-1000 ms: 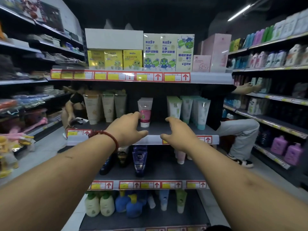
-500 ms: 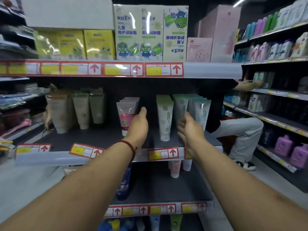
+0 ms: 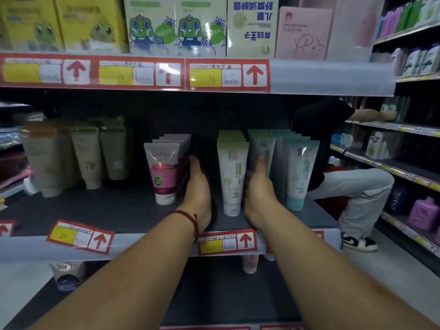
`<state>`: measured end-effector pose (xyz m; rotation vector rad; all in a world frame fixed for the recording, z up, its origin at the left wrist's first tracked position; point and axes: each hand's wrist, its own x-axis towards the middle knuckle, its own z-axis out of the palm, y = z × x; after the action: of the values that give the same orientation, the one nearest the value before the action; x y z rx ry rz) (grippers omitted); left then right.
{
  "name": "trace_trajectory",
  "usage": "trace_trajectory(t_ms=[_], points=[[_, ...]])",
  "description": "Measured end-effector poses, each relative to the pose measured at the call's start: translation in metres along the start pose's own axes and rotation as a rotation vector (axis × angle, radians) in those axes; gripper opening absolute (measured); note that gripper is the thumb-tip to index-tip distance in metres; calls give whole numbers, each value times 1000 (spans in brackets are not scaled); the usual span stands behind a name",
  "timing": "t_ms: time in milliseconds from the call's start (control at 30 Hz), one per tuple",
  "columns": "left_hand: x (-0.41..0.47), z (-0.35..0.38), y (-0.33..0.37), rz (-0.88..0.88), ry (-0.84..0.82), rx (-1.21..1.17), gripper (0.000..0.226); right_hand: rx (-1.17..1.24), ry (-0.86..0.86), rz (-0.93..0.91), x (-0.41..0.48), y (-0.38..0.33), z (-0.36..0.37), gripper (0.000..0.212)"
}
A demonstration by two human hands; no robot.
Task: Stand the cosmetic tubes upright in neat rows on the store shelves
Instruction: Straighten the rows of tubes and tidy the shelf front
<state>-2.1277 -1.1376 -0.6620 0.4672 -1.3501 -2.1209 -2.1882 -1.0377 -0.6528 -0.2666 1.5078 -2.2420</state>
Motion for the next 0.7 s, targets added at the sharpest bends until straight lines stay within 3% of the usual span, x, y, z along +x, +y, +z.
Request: trace_trajectory(t_ms=[167,700], points=[[-8,16,0,7,-69,15,82,46,-29,-26,13,5,6,76],[6,24,0,7,-108,-66,64,12,-66,-26,52,11,5,89]])
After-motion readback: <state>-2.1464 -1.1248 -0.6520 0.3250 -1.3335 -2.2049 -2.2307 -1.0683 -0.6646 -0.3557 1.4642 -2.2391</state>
